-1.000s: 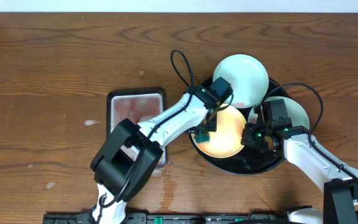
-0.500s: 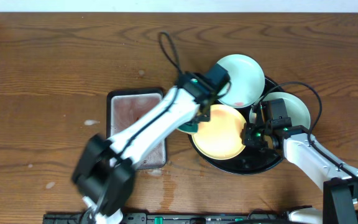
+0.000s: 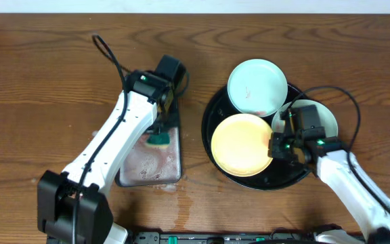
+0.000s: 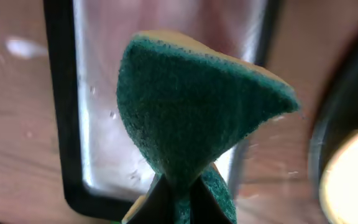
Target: Clean dirty plates on tray and stack at the side
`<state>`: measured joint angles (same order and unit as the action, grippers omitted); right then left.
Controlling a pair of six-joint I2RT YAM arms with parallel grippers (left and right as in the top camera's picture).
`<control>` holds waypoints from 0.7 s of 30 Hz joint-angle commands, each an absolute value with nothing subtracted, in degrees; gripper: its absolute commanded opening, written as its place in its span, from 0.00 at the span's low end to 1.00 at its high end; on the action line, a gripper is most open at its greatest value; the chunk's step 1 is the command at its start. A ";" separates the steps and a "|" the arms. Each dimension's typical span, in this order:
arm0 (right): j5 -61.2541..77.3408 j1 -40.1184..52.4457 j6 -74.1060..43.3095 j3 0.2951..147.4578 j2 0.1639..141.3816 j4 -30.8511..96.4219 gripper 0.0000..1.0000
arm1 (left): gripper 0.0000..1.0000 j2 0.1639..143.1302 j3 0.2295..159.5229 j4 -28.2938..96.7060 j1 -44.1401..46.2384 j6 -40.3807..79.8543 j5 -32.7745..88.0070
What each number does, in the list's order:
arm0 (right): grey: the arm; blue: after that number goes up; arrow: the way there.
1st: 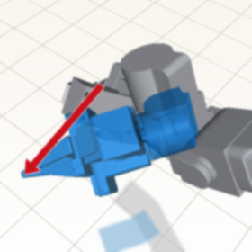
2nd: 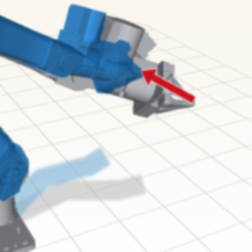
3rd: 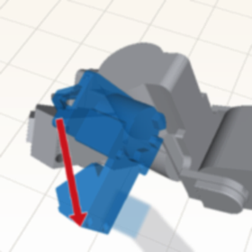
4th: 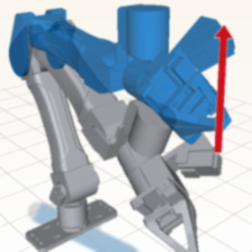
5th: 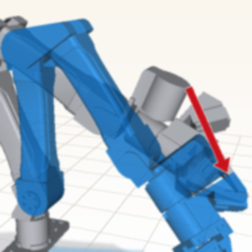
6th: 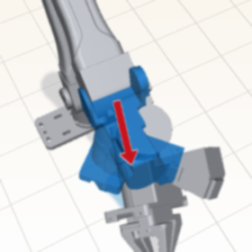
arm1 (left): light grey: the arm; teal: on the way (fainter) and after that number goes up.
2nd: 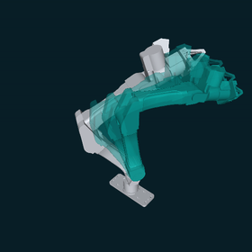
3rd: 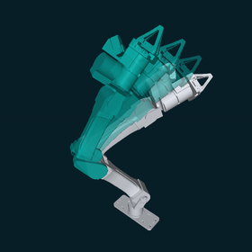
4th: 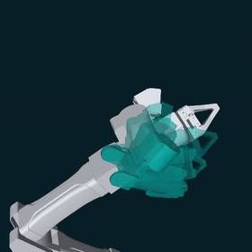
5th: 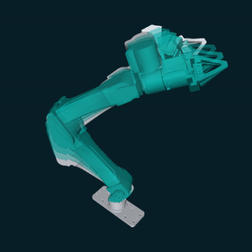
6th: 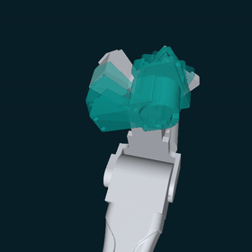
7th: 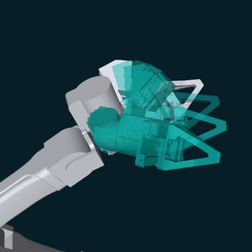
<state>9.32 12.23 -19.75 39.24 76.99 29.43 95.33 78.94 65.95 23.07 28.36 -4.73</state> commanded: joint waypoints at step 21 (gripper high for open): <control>-50.24 38.46 0.27 45.32 61.43 27.51 0.01 | 0.58 75.55 75.37 66.17 19.51 26.57 0.08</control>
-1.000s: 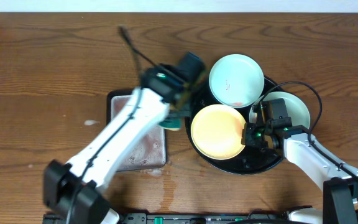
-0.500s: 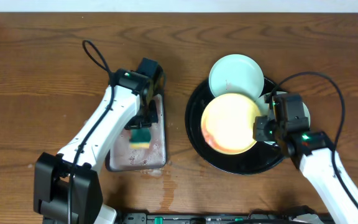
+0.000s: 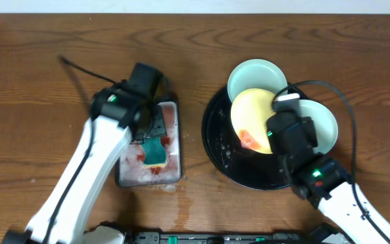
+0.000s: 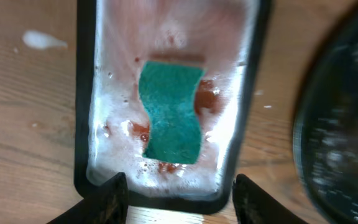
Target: Clean dirty plates on tray and stack at the side
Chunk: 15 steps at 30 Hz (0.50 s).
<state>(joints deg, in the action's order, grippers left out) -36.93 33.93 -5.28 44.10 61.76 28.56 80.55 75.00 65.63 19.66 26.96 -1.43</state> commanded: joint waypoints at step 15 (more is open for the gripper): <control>-76.86 59.11 15.94 45.32 61.43 22.74 0.01 | 0.83 58.26 75.37 69.84 19.53 26.59 0.01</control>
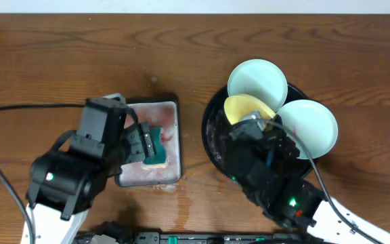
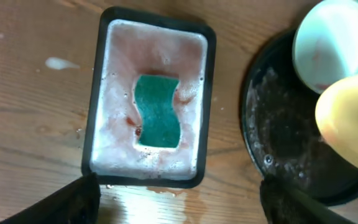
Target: Clean dirty plates on tray and stack at the side
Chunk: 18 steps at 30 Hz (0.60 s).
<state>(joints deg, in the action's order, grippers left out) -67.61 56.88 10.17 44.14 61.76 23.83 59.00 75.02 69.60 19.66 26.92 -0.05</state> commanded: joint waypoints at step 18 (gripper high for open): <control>-76.95 59.72 17.87 45.32 61.43 20.75 0.01 | 0.84 59.16 75.37 69.84 19.53 26.61 0.03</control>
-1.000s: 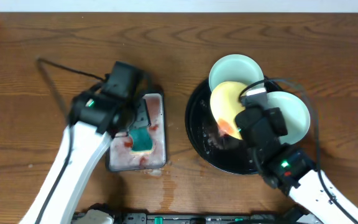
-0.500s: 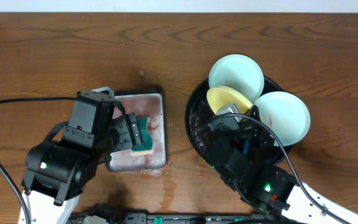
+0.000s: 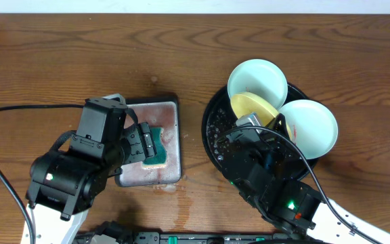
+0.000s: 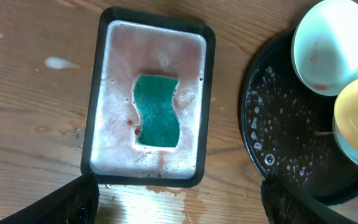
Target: Clean dirty plates on tray and stack at the side
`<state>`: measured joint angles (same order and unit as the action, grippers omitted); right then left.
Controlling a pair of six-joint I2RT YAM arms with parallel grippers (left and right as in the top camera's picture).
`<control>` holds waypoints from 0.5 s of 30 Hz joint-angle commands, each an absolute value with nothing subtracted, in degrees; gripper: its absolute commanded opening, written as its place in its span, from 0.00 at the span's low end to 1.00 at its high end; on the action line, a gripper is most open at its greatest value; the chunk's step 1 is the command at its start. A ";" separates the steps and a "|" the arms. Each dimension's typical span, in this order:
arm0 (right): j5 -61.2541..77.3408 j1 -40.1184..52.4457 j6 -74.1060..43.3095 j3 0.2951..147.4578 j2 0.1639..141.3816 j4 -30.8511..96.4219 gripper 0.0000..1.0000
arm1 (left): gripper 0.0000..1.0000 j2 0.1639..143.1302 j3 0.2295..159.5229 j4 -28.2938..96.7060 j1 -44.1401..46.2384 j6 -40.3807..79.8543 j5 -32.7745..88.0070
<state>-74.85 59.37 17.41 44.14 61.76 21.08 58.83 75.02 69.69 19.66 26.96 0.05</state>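
A yellow plate [image 3: 252, 105] hangs tilted above the round black tray [image 3: 212, 132], overlapping the two pale teal plates. My right gripper [image 3: 249, 120] is shut on its near edge, mostly hidden under its own raised arm. One teal plate [image 3: 257, 85] [image 4: 331, 43] at the tray's back carries red smears. The other teal plate [image 3: 313, 129] sits at the right. My left gripper [image 4: 179, 211] is open and empty, high above the soapy tray [image 4: 101, 93], where the green sponge [image 4: 157, 112] lies flat in pink foam.
Wet droplets cover the round tray's floor [image 4: 278, 130]. A puddle [image 4: 166, 199] lies on the wood by the soapy tray's near edge and a white foam spot [image 4: 58, 62] to its left. Both arms stand high over the table.
The yellow plate has shifted slightly right and back, uncovering more of the round tray in the left wrist view. The left gripper stays open over the sponge.
At first my left gripper was shut on the sponge over the soapy tray, with the yellow plate flat in the round tray by my right gripper. Then the sponge lay released in the foam and the plate was tilted up. Both arms then stood higher, as now.
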 commanded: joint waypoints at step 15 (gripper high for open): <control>-76.88 59.66 16.05 45.32 61.45 20.34 0.01 | 0.84 59.22 75.37 69.84 19.53 26.61 0.03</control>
